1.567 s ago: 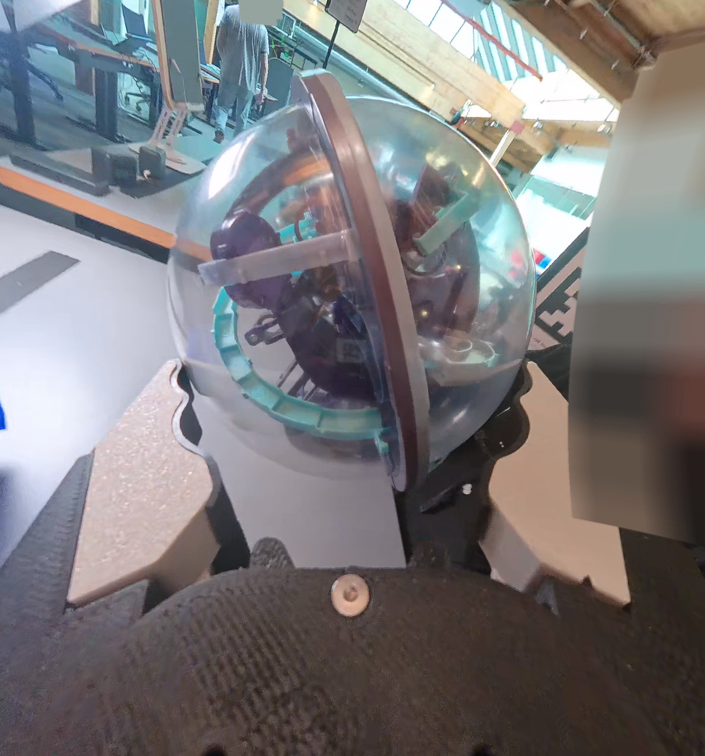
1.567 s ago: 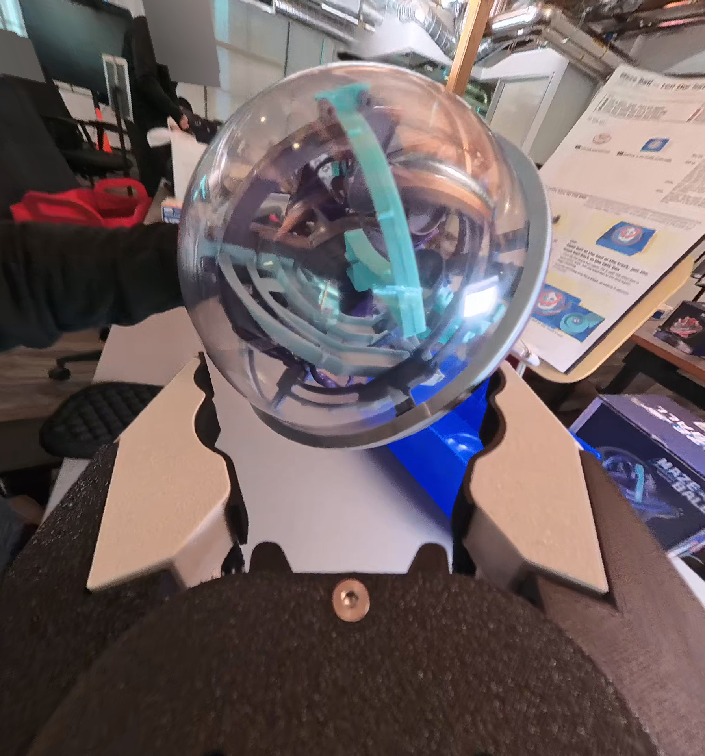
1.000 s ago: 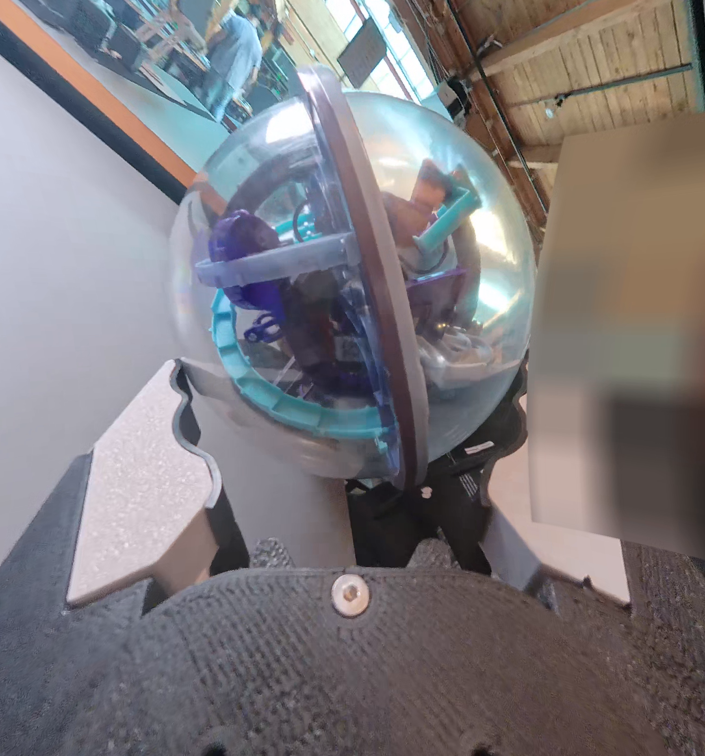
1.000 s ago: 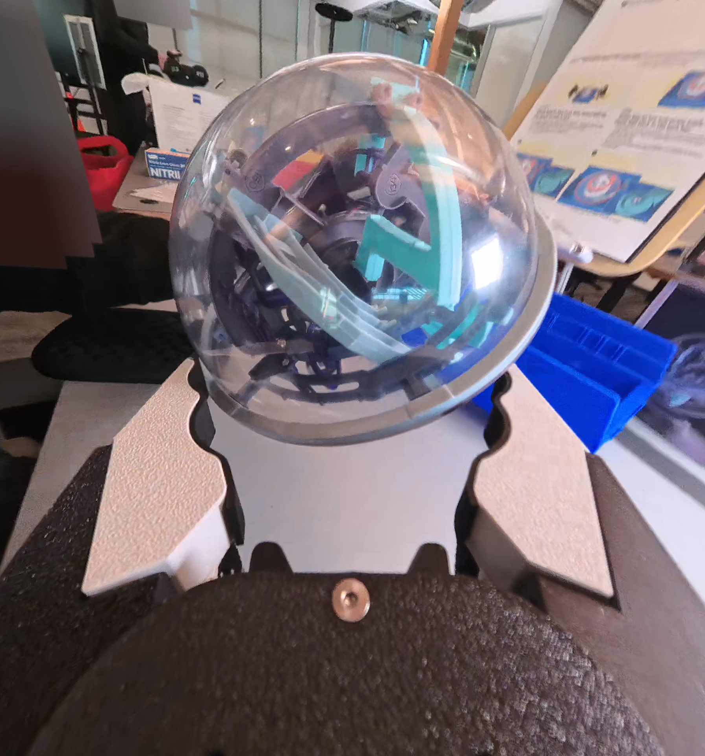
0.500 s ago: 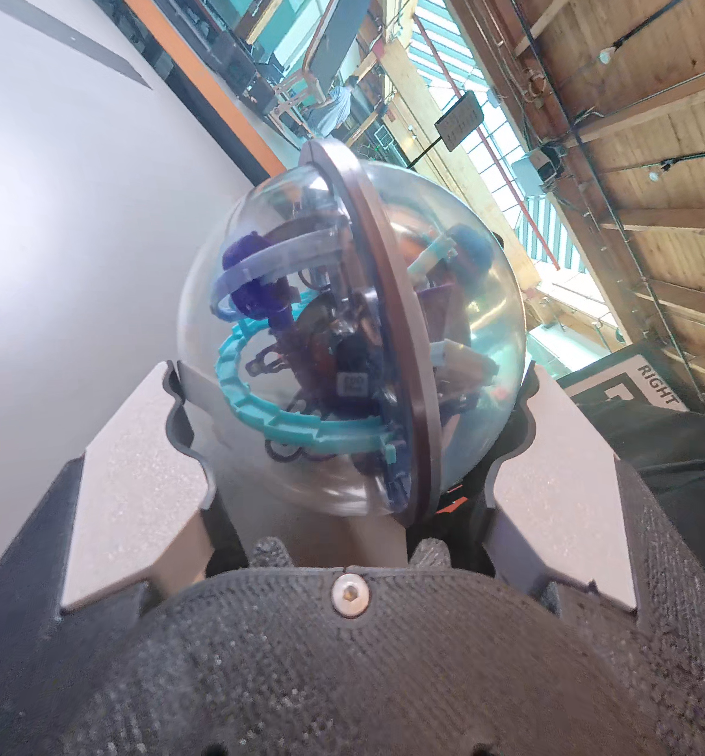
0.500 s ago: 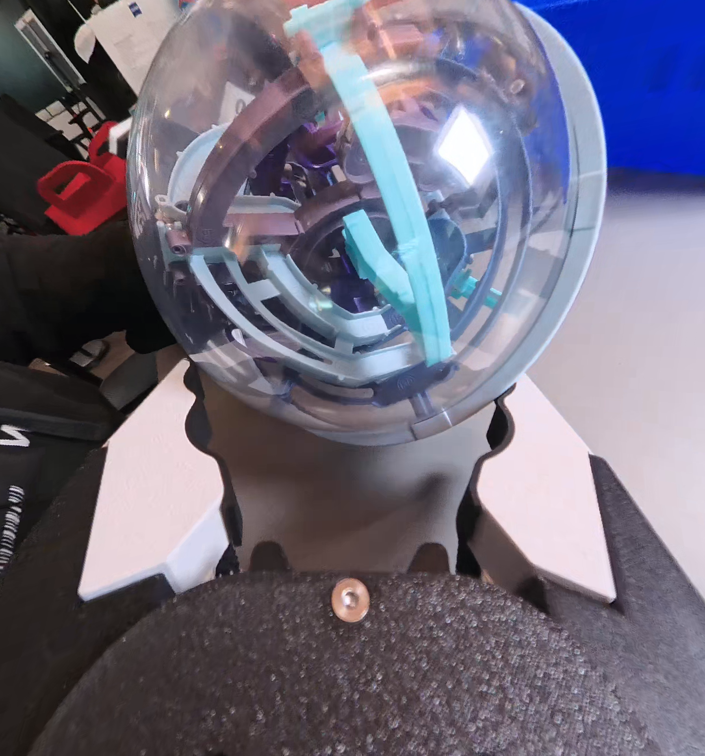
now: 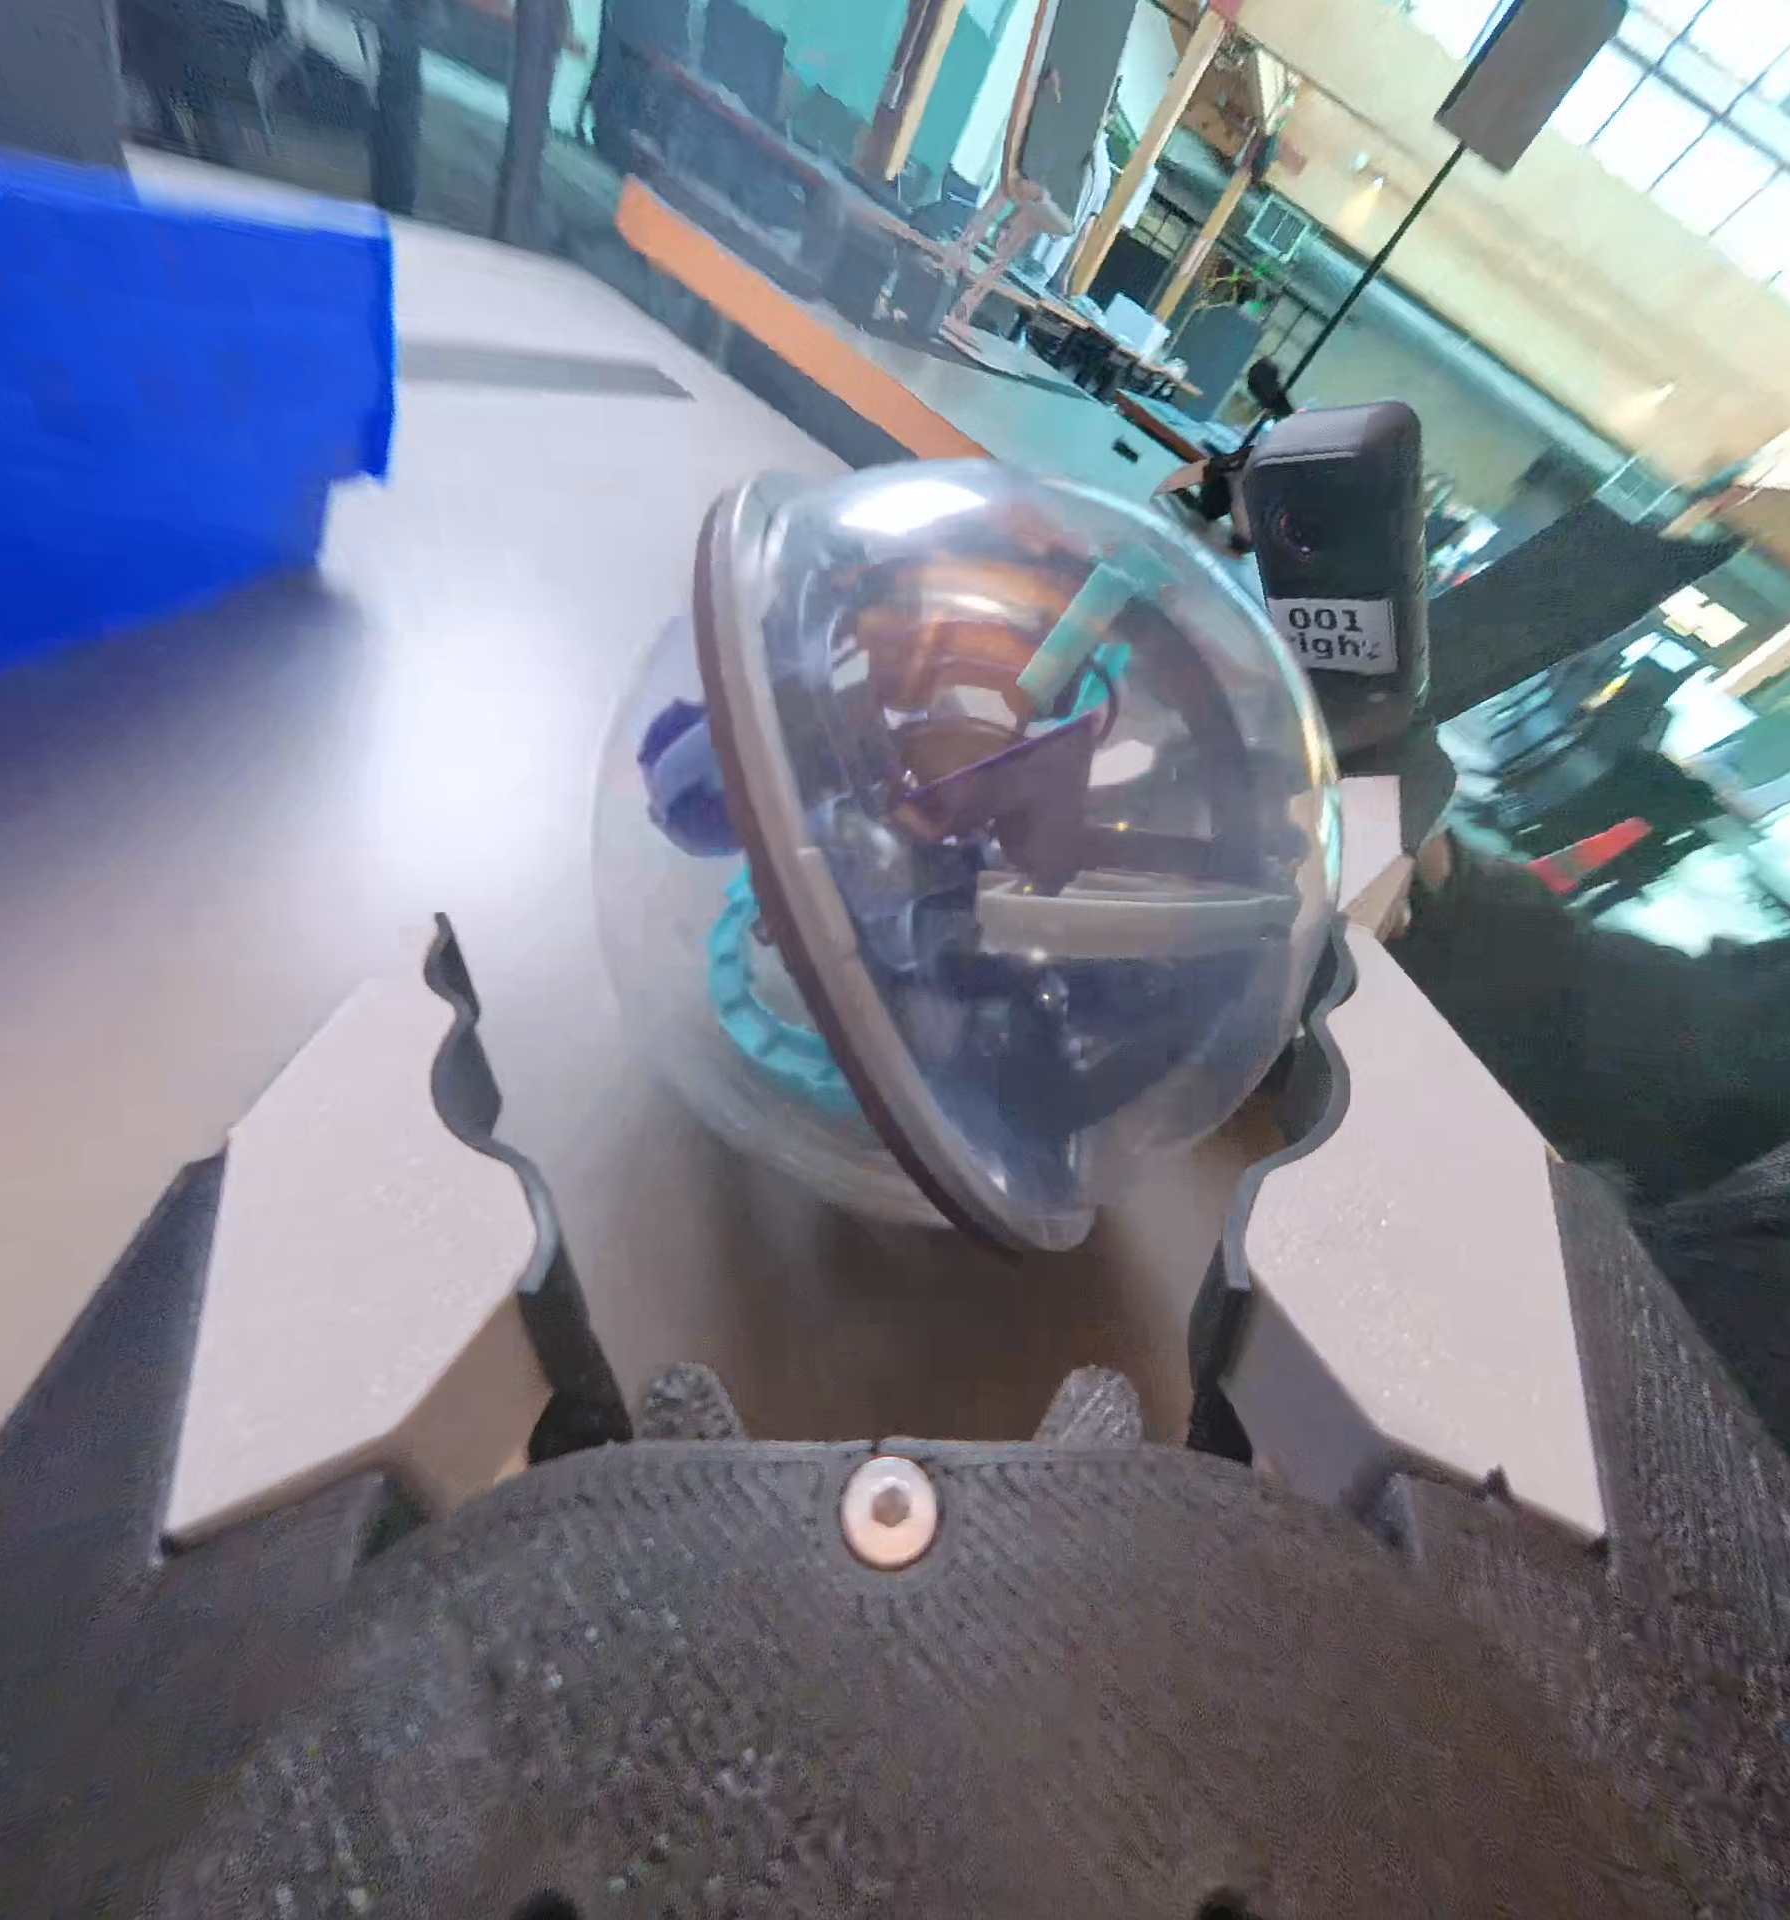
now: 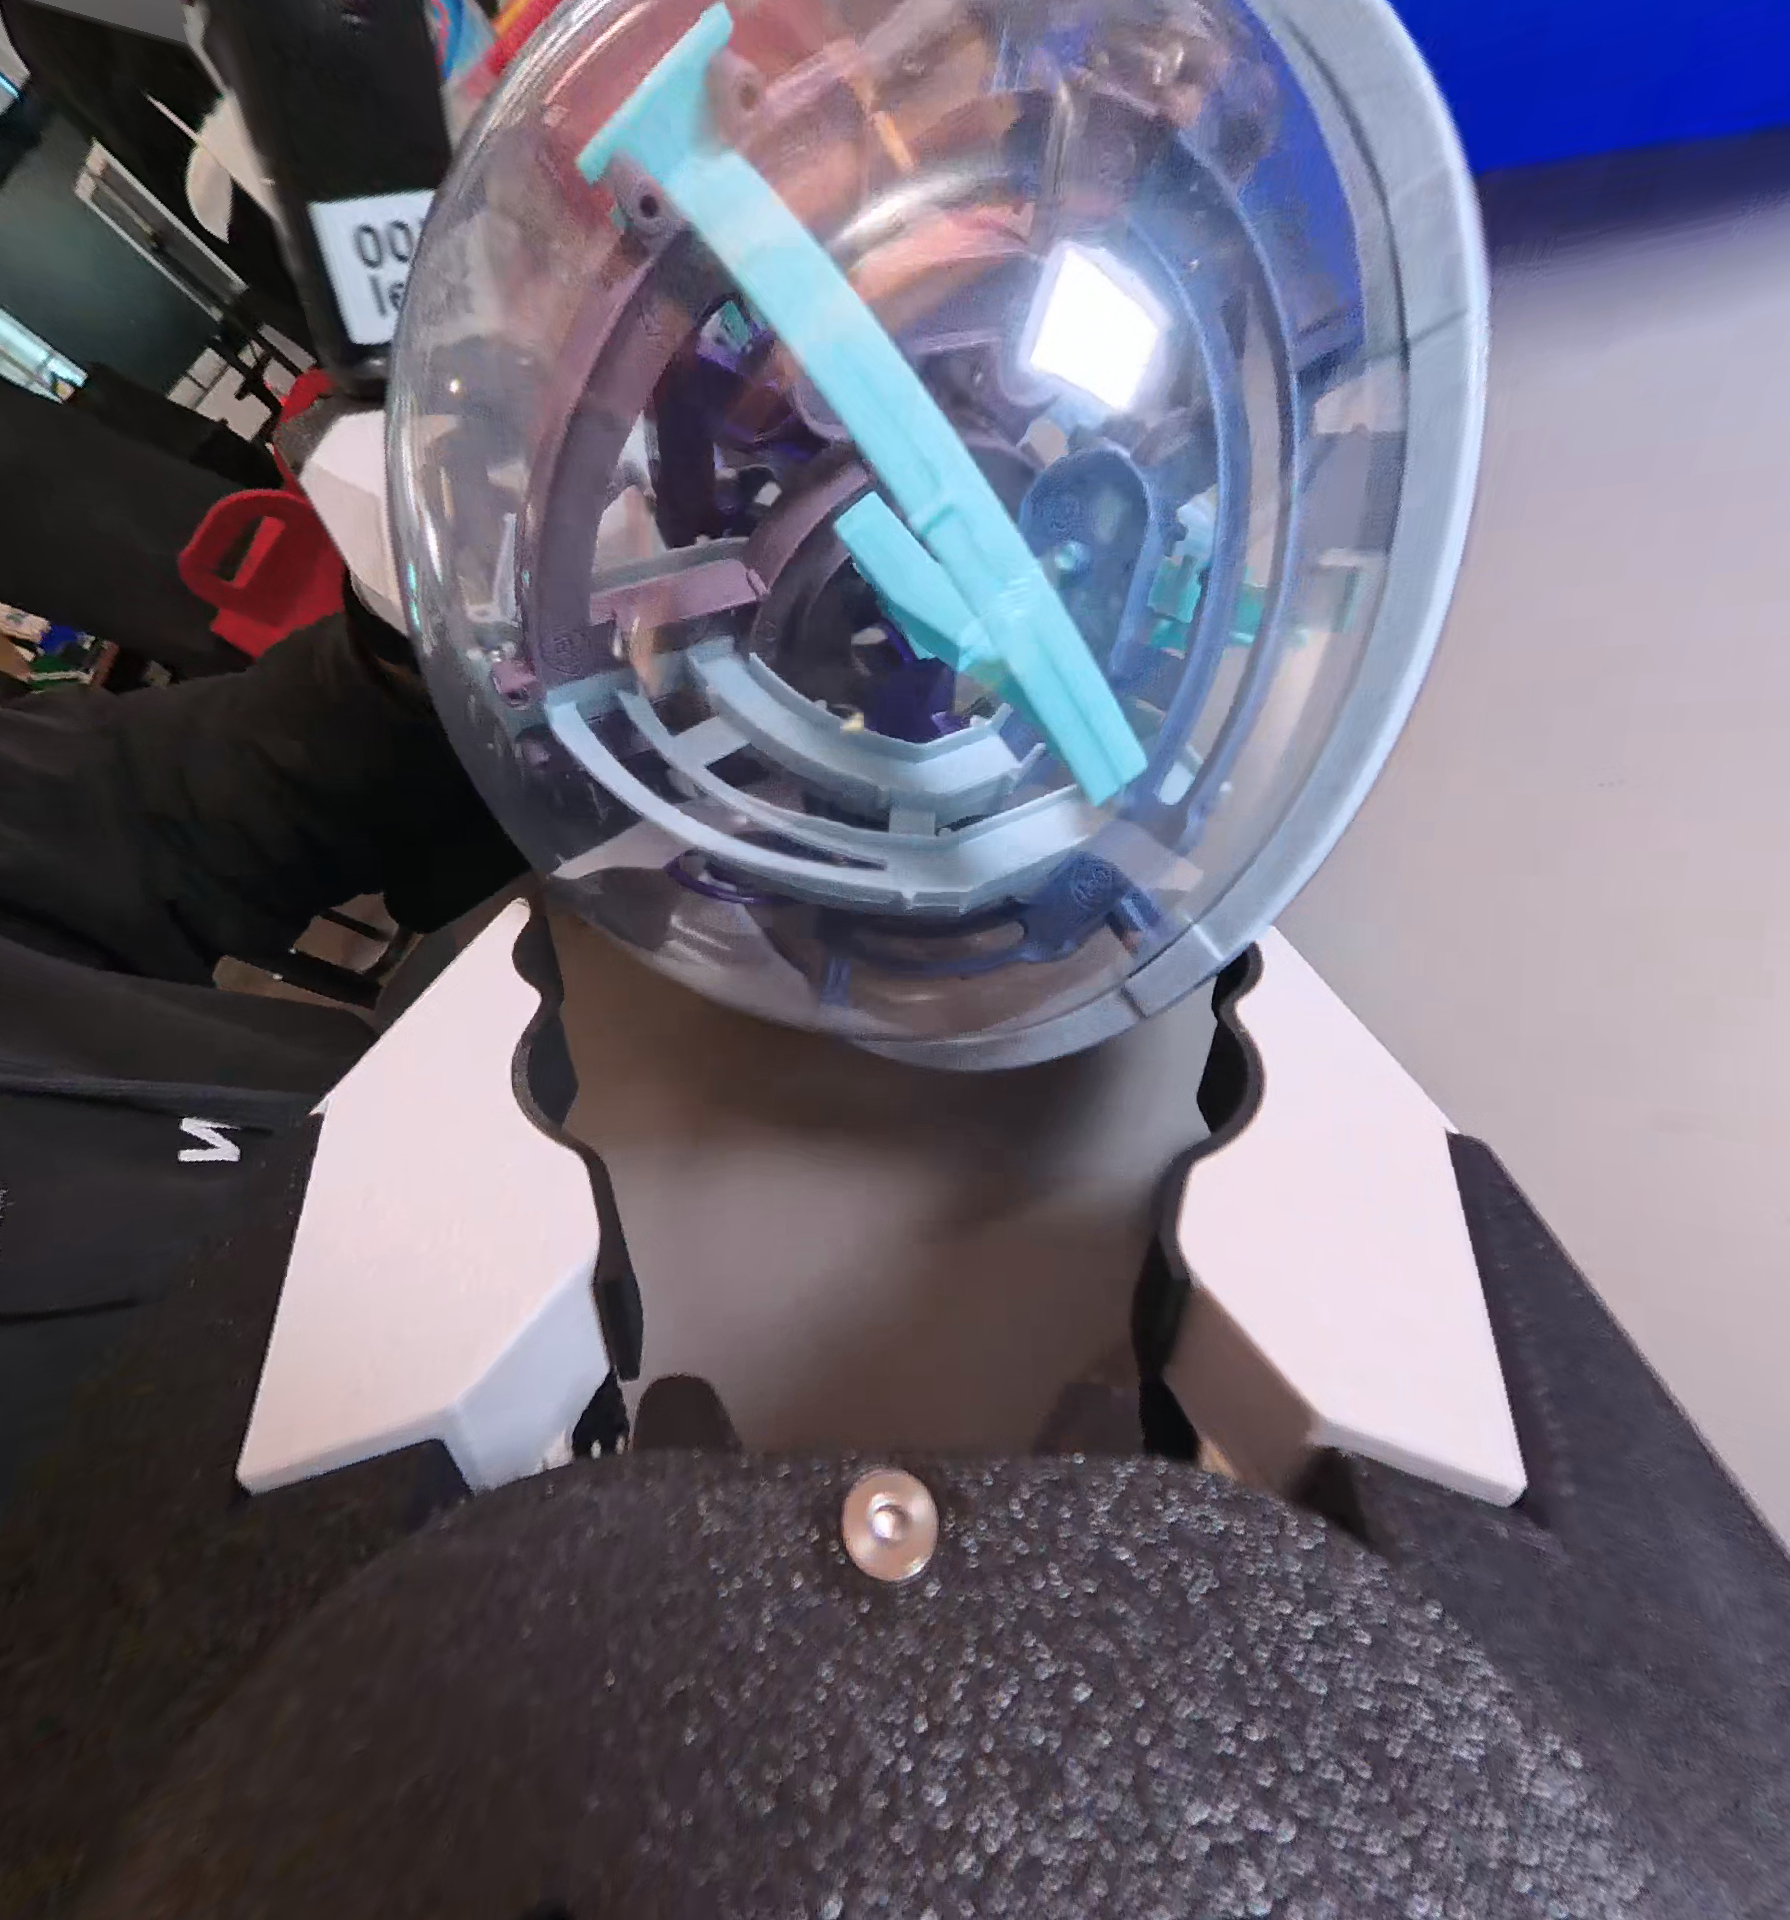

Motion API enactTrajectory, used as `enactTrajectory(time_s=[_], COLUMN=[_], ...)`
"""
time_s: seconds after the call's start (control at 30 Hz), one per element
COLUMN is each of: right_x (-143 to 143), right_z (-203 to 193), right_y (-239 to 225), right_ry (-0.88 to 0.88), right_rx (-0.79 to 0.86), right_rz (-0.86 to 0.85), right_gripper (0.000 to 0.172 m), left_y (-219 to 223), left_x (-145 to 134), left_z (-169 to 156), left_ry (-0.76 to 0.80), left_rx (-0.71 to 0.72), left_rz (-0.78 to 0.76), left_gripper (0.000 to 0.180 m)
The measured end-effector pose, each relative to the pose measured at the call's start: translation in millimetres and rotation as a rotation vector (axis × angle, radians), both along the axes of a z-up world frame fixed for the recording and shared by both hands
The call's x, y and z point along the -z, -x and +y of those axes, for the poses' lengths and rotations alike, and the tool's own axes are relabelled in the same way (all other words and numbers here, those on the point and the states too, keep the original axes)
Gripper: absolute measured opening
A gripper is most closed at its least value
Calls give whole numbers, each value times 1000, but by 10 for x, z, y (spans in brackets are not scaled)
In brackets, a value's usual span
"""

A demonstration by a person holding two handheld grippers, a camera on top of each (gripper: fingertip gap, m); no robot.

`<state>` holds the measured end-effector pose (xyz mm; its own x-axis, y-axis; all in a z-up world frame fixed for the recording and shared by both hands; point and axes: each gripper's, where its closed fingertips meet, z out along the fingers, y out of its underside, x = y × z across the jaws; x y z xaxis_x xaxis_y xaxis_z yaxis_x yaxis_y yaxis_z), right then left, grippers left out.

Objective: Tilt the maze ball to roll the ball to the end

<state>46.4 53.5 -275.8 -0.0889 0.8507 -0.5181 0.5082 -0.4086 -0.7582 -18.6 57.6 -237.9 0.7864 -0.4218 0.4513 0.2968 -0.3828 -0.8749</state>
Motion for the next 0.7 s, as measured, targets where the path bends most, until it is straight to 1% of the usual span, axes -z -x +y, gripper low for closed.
enactTrajectory(time_s=[0.07, 0.17, 0.23, 0.3, 0.4, 0.47, 0.5, 0.57, 0.67, 0.7], right_x=[-2, -25, -21, 4, 21, 47, 62, 57, -43, -97], right_z=[11, 21, 34, 48, 65, 85, 110, 202, 527, 603], right_y=[3, 19, 35, 47, 40, 17, 1, -27, 5, 23], right_ry=[7, 24, 37, 38, 17, -54, -115, -274, -563, -629], right_rx=[-1, -4, -8, -12, -23, -47, -64, -111, -123, -141], right_rz=[-1, 7, 2, -12, -21, -31, -37, -18, 80, 122], right_gripper=[122, 117, 115, 116, 118, 117, 117, 125, 132, 135], left_y=[45, -42, -130, -155, -138, -108, -92, -54, -9, -2], left_x=[-132, -187, -186, -187, -185, -180, -178, -176, -175, -193], left_z=[7, 21, 54, 107, 174, 212, 234, 283, 341, 359], left_ry=[-102, -192, -215, -221, -183, -152, -139, -116, -97, -96], left_rx=[-8, 46, 98, 119, 142, 153, 155, 155, 163, 164], left_rz=[136, 355, 435, 484, 474, 437, 416, 374, 338, 320], left_gripper=[143, 142, 141, 143, 143, 143, 143, 142, 137, 135])
